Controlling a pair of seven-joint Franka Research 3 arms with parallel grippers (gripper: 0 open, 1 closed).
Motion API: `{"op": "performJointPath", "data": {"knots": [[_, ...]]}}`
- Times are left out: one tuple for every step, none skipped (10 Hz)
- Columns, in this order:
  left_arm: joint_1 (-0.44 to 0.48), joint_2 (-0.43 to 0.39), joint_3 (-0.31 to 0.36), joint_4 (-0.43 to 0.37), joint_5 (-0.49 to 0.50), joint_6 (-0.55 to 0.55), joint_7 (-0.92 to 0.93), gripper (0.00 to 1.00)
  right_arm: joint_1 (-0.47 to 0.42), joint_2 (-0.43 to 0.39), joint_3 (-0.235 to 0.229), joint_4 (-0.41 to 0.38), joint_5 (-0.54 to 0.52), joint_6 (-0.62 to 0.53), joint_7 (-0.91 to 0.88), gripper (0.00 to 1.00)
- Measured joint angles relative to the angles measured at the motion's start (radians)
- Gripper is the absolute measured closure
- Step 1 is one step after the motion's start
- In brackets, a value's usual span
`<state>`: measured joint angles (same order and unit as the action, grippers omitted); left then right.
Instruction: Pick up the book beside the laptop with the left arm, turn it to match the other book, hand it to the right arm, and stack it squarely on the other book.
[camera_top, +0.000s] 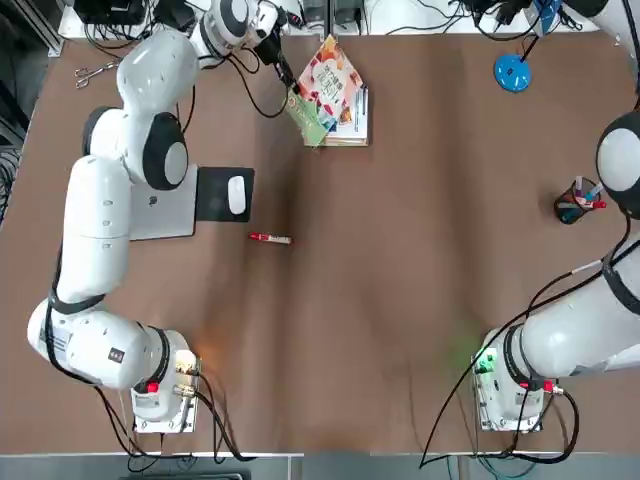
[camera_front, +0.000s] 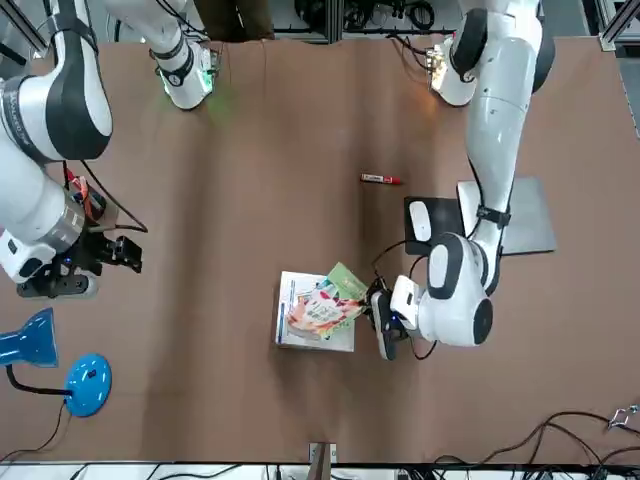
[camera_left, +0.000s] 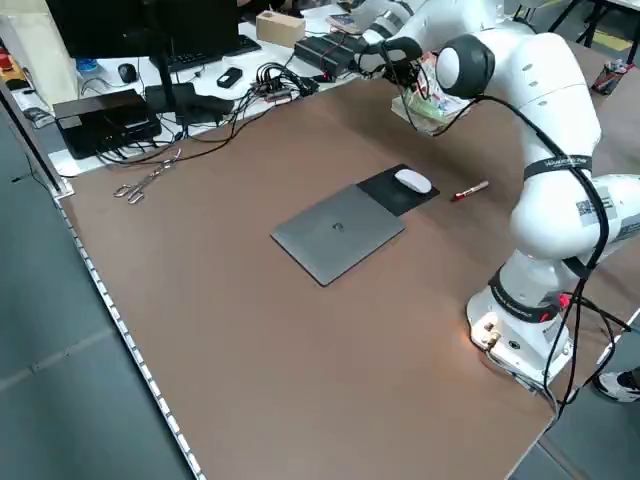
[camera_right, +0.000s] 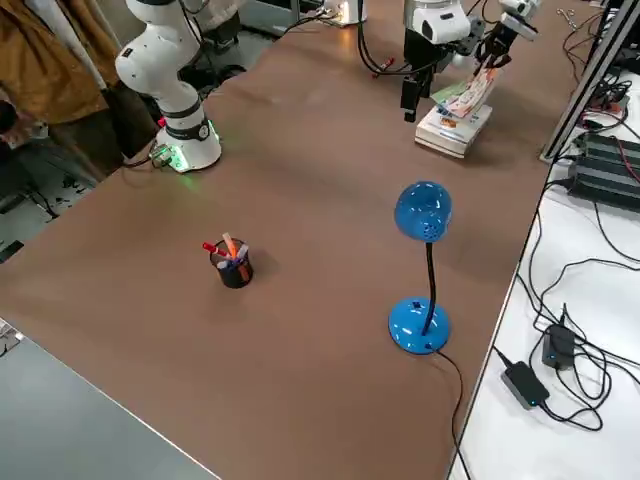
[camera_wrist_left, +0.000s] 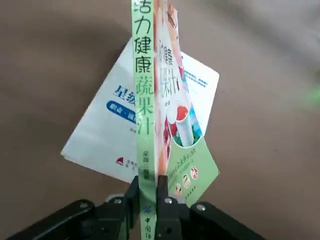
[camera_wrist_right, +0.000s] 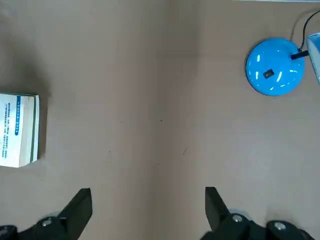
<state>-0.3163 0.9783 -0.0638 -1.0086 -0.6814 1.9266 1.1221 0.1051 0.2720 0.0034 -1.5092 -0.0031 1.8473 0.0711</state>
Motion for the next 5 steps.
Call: {"op": "performJointPath", "data": {"knots": [[0.0, 0.0, -0.005, 0.0, 0.0, 0.014, 0.0, 0.84, 0.0, 0.0, 0.0, 0.0, 0.0, 0.0, 0.0, 0.0], [-0.002, 0.002, -0.009, 0.0, 0.0, 0.024, 0.0, 0.84, 0.0, 0.001, 0.0, 0.0, 0.0, 0.0, 0.0, 0.0], [-0.007, 0.008, -0.011, 0.0, 0.0, 0.036, 0.0, 0.84, 0.0, 0.001, 0.0, 0.0, 0.0, 0.0, 0.0, 0.0], [-0.012, 0.015, -0.012, 0.0, -0.001, 0.043, 0.0, 0.84, 0.0, 0.001, 0.0, 0.0, 0.0, 0.0, 0.0, 0.0], [-0.014, 0.019, -0.013, 0.0, -0.001, 0.045, 0.0, 0.84, 0.0, 0.001, 0.0, 0.0, 0.0, 0.0, 0.0, 0.0]]}}
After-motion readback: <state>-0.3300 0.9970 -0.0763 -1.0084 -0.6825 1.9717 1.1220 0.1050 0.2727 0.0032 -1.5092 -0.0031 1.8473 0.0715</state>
